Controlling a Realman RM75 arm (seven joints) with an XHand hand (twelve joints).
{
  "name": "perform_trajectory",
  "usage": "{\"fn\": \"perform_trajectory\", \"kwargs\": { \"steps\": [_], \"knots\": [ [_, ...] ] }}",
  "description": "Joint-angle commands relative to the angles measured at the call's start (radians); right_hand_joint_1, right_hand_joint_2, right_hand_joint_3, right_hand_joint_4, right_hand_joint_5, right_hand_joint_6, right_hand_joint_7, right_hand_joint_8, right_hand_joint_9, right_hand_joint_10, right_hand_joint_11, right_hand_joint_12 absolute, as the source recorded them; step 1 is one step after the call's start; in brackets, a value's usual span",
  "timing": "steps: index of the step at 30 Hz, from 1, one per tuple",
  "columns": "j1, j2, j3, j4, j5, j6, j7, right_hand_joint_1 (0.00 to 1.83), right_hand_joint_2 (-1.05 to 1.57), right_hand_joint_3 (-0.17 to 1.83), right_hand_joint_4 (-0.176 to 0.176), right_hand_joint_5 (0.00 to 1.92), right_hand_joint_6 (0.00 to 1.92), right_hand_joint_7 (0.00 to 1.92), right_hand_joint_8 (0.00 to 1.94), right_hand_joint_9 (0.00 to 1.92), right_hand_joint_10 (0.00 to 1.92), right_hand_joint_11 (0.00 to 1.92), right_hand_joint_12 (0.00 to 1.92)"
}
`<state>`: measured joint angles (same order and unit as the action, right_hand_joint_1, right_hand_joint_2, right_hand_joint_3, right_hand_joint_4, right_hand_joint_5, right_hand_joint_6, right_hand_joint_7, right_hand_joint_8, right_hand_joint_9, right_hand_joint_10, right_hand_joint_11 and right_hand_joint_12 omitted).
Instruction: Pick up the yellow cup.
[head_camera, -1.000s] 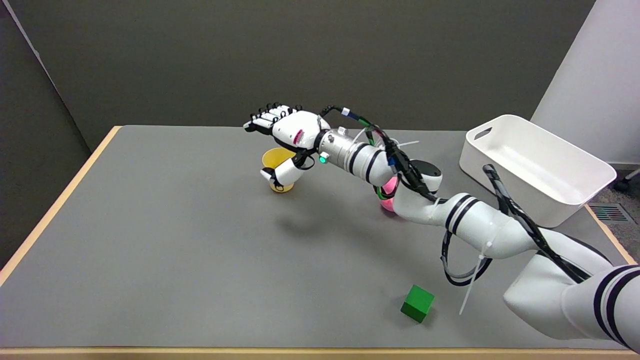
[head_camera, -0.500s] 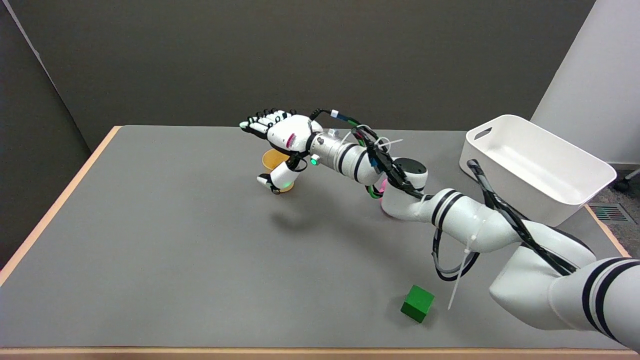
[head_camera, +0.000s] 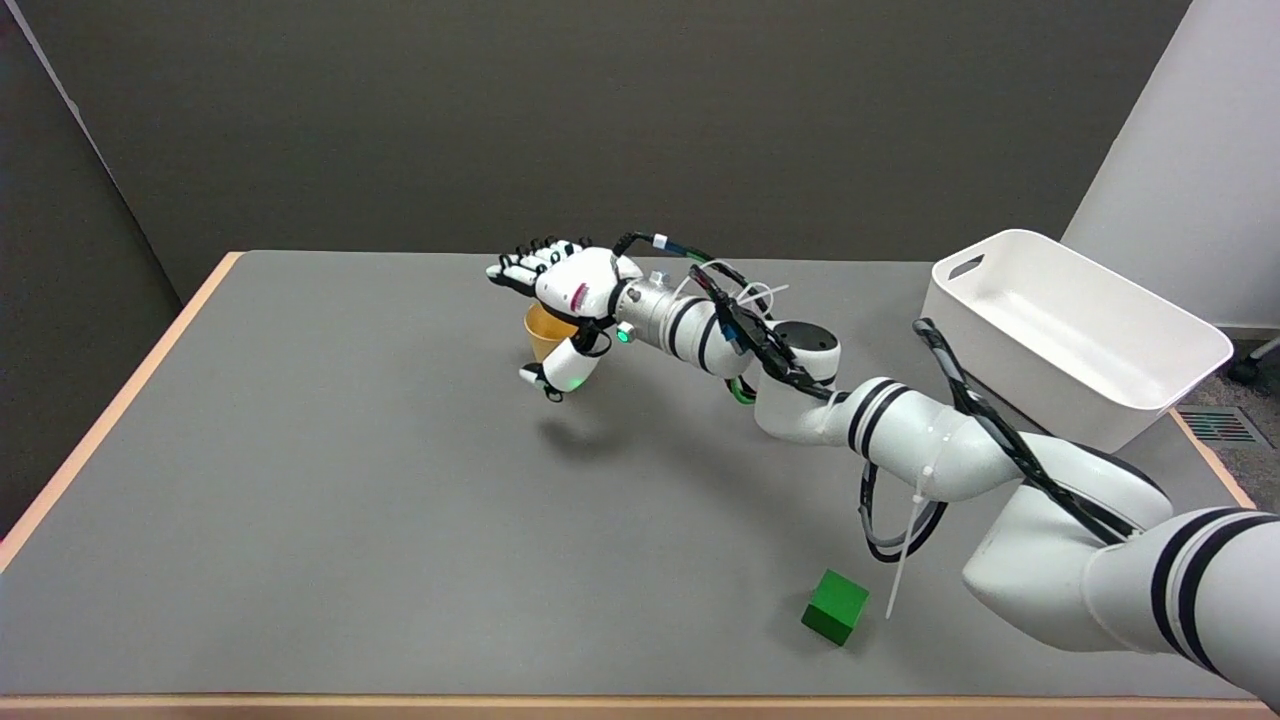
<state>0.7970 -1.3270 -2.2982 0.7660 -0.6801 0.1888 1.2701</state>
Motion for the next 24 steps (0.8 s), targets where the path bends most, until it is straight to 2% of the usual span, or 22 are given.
{"fn": "perform_trajectory", "kwargs": {
  "steps": [1,4,8,12,14,16,19,24],
  "knots": [
    [0.018,-0.016,-0.010,-0.071,-0.007,-0.005,-0.003,0.70,0.57,0.99,0.015,0.05,0.29,0.07,0.17,0.02,0.36,0.00,0.76],
    [0.021,-0.016,-0.011,-0.071,-0.007,-0.003,-0.006,0.53,0.59,0.96,0.029,0.07,0.37,0.07,0.21,0.01,0.41,0.00,0.84],
    [0.023,-0.018,-0.011,-0.072,-0.014,0.005,-0.006,0.52,0.60,0.97,0.036,0.08,0.40,0.08,0.24,0.02,0.43,0.00,0.86],
    [0.024,-0.021,-0.010,-0.069,-0.067,0.006,-0.002,0.55,0.65,0.89,0.042,0.14,0.34,0.12,0.22,0.03,0.51,0.00,0.96],
    [0.024,-0.021,-0.010,-0.065,-0.086,0.006,0.001,0.53,0.61,0.98,0.045,0.12,0.43,0.11,0.28,0.03,0.57,0.00,1.00],
    [0.024,-0.021,-0.010,-0.064,-0.092,0.006,0.001,0.58,0.66,0.93,0.046,0.18,0.41,0.20,0.27,0.14,0.60,0.03,1.16],
    [0.024,-0.021,-0.011,-0.064,-0.092,0.006,0.001,0.55,0.66,0.99,0.046,0.19,0.46,0.23,0.32,0.19,0.65,0.11,1.16],
    [0.018,-0.021,-0.011,-0.064,-0.092,0.008,0.001,0.59,0.69,0.94,0.054,0.22,0.45,0.27,0.32,0.24,0.68,0.17,1.25]
  ]
}}
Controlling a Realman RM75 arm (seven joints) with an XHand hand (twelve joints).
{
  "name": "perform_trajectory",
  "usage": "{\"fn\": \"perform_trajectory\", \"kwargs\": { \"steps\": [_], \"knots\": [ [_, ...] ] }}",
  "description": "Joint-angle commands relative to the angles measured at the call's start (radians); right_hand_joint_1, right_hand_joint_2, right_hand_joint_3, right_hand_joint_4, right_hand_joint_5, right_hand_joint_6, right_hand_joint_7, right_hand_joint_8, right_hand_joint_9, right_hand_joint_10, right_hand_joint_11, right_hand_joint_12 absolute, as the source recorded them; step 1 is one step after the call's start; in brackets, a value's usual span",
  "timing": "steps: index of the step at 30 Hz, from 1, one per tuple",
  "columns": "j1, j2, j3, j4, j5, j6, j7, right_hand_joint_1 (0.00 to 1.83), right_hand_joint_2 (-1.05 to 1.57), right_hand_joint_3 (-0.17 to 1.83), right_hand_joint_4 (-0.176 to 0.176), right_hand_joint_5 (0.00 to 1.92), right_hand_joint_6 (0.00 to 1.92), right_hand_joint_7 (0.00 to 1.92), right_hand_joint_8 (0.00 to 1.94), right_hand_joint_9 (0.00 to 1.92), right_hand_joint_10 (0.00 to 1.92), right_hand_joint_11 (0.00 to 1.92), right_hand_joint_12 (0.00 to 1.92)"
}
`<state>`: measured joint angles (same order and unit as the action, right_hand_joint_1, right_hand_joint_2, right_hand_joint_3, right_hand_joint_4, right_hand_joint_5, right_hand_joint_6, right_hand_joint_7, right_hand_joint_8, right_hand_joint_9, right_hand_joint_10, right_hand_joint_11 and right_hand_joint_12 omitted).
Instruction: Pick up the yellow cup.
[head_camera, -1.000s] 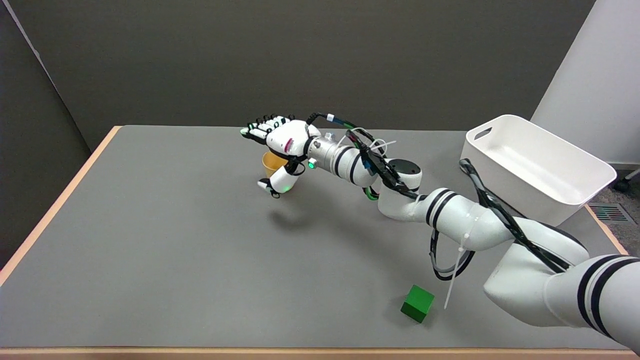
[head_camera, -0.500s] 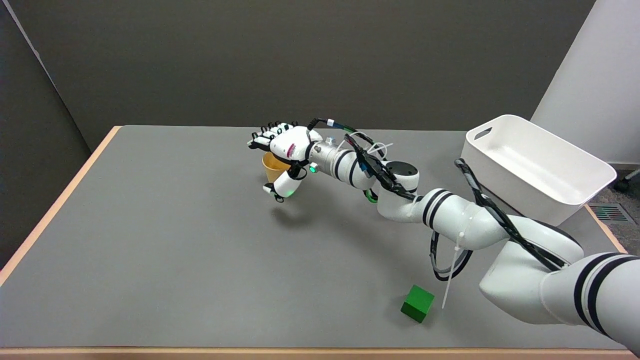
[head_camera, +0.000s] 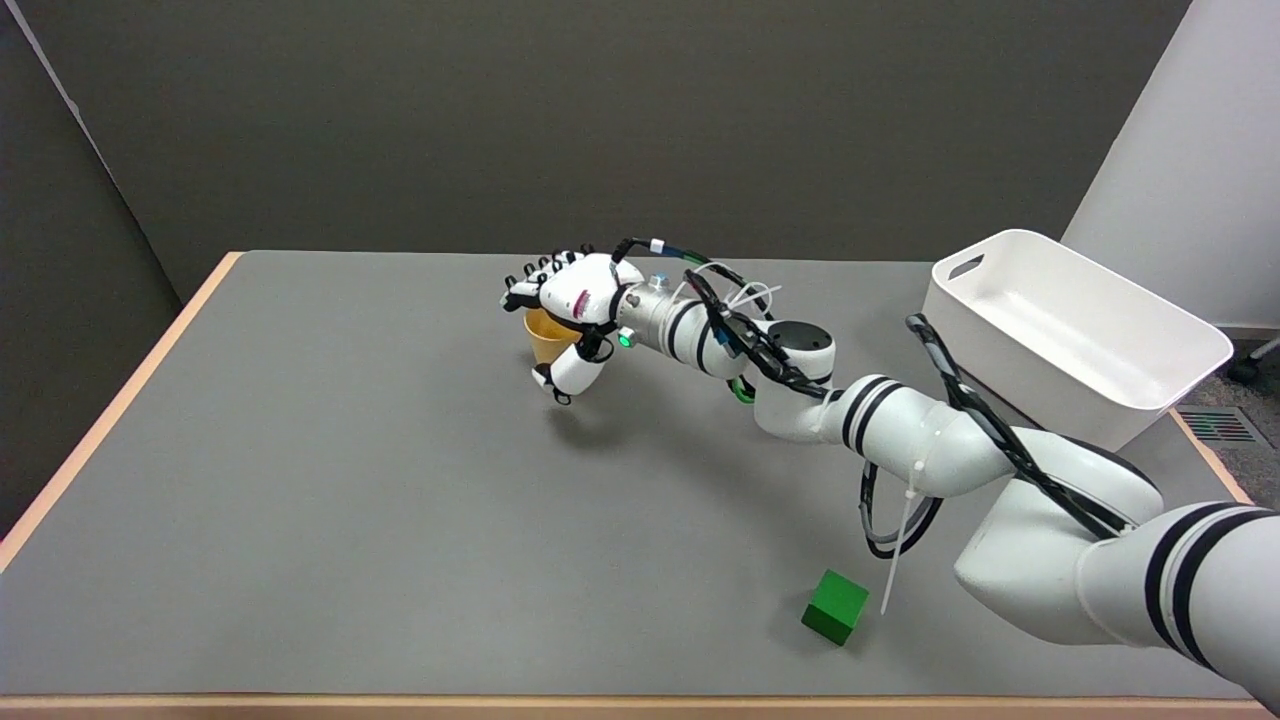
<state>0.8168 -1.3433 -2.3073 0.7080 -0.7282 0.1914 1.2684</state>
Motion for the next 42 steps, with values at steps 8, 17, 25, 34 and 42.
{"fn": "perform_trajectory", "kwargs": {
  "steps": [8,17,25,34,42],
  "knots": [
    [-0.007,-0.003,-0.005,-0.003,-0.044,0.029,0.002,0.66,0.73,0.90,0.073,0.30,0.58,0.41,0.43,0.38,0.85,0.35,1.45],
    [-0.004,-0.004,-0.006,-0.002,-0.088,0.068,-0.004,0.75,0.76,0.91,0.104,0.35,0.89,0.58,0.73,0.58,1.13,0.59,1.68],
    [-0.007,-0.004,-0.006,0.007,-0.135,0.089,-0.005,1.31,1.08,0.31,0.142,0.43,1.18,0.75,1.40,0.72,1.25,0.66,1.92],
    [-0.005,-0.004,-0.006,0.008,-0.135,0.091,-0.005,1.16,1.25,0.08,-0.132,0.49,1.64,0.82,1.33,0.79,1.20,0.67,1.92],
    [-0.004,-0.004,-0.006,0.007,-0.135,0.093,-0.005,1.16,1.26,0.07,-0.119,0.49,1.65,0.81,1.33,0.78,1.20,0.67,1.92]
  ]
}}
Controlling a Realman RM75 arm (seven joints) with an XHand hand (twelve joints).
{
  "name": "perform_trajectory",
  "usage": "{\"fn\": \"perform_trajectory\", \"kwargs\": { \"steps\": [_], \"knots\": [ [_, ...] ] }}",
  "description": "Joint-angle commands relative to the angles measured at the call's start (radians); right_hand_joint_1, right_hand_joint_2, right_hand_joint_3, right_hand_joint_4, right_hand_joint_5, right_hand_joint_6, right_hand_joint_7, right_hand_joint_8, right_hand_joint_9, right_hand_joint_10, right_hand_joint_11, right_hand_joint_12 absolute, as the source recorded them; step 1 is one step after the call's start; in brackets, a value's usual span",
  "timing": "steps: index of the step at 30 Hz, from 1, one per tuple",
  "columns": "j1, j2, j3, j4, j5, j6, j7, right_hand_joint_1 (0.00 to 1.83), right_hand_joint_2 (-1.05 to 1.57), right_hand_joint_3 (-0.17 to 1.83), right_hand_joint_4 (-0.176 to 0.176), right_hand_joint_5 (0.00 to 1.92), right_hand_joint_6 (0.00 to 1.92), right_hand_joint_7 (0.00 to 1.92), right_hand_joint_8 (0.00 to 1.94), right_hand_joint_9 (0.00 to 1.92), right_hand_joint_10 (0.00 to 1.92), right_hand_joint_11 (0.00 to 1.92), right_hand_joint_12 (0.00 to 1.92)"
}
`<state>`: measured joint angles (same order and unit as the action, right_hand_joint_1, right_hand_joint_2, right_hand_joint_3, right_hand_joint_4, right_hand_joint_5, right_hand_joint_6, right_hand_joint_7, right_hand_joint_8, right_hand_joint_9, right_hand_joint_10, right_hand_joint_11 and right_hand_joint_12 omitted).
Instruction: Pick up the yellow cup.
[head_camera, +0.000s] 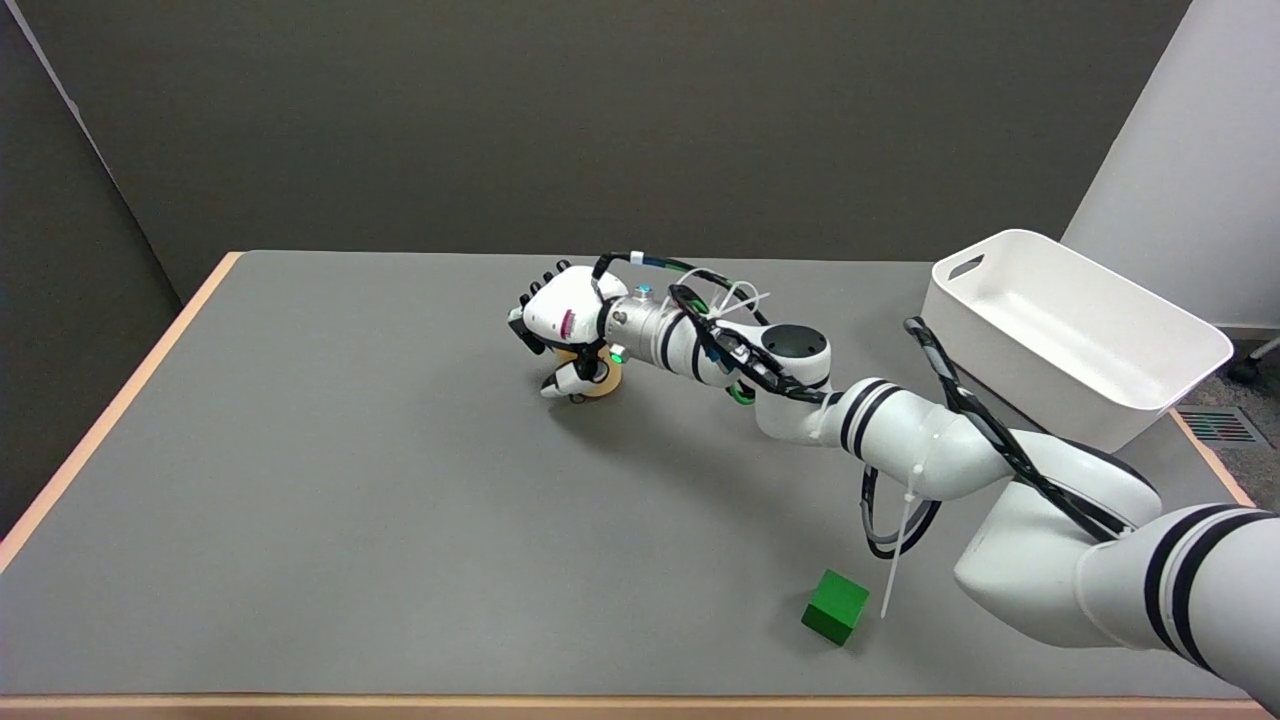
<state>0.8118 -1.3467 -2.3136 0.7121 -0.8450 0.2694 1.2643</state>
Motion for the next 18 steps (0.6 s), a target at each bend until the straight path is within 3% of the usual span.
{"fn": "perform_trajectory", "kwargs": {
  "steps": [1,18],
  "knots": [
    [0.001,-0.001,0.000,0.002,-0.018,0.015,-0.001,1.16,1.26,0.07,-0.117,0.49,1.65,0.81,1.33,0.78,1.20,0.68,1.92],
    [0.008,-0.001,0.002,-0.006,-0.018,0.018,-0.001,1.15,1.25,0.08,-0.103,0.52,1.66,0.82,1.29,0.78,1.20,0.68,1.91]
  ]
}}
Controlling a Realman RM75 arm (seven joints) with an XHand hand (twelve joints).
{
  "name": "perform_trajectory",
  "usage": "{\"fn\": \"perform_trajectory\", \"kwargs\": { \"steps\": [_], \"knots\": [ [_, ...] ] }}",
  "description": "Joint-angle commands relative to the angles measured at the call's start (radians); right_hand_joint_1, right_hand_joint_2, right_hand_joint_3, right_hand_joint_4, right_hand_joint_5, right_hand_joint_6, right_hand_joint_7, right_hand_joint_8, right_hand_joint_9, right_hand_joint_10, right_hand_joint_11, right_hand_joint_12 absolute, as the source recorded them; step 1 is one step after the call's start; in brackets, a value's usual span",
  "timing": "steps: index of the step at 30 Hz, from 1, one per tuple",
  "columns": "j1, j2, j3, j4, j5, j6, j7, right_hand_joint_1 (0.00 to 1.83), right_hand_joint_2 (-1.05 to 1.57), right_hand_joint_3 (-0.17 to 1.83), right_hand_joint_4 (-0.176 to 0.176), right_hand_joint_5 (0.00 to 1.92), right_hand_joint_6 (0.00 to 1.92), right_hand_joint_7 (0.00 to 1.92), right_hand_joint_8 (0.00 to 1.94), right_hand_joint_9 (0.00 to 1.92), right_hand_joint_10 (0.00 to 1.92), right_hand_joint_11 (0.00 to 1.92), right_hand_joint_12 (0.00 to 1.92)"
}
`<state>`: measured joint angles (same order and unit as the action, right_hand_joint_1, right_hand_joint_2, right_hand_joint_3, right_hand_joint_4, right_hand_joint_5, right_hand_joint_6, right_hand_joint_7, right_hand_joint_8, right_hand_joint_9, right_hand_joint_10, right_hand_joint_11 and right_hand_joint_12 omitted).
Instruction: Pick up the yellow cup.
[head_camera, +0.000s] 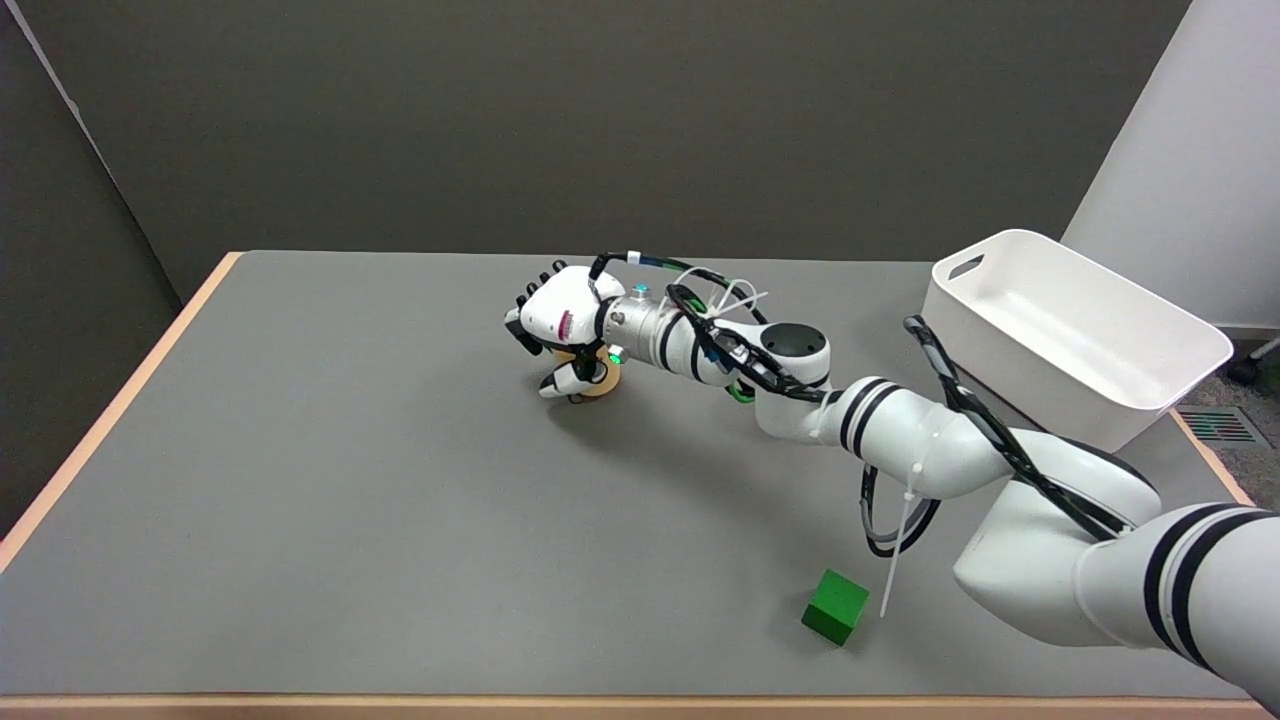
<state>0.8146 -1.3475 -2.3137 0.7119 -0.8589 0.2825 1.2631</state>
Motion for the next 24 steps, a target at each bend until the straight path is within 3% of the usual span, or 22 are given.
{"fn": "perform_trajectory", "kwargs": {
  "steps": [1,14,24],
  "knots": [
    [0.005,0.000,0.003,-0.005,-0.004,0.005,0.000,1.15,1.25,0.08,-0.103,0.52,1.66,0.82,1.29,0.78,1.20,0.68,1.91],
    [0.025,0.009,0.022,0.030,-0.063,0.009,-0.002,1.15,1.25,0.08,-0.095,0.53,1.65,0.82,1.29,0.79,1.21,0.69,1.92],
    [0.054,0.041,0.113,0.083,-0.141,-0.008,-0.038,1.16,1.20,0.16,-0.086,0.56,1.64,0.83,1.26,0.78,1.22,0.69,1.92]
  ]
}}
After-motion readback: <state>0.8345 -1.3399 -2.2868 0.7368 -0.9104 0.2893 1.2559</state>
